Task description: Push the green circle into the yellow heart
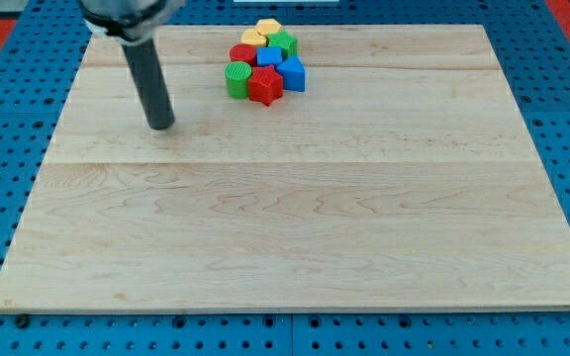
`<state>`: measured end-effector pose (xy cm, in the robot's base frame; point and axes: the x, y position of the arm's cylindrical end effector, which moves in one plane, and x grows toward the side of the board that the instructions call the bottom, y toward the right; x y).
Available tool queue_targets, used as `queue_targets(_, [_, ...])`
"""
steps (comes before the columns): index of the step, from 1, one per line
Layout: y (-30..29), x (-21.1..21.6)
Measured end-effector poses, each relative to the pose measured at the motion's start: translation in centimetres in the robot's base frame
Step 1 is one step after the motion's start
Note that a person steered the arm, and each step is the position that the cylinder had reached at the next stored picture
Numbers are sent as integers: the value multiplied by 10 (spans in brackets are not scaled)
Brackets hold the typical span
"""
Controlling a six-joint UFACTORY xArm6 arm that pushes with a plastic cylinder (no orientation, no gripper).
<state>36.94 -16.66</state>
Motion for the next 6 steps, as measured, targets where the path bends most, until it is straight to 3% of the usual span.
queue_targets(1, [-23,-52])
queue_targets(3, [7,-139])
queue_targets(4, [34,-167])
queue_targets(6, [110,-177])
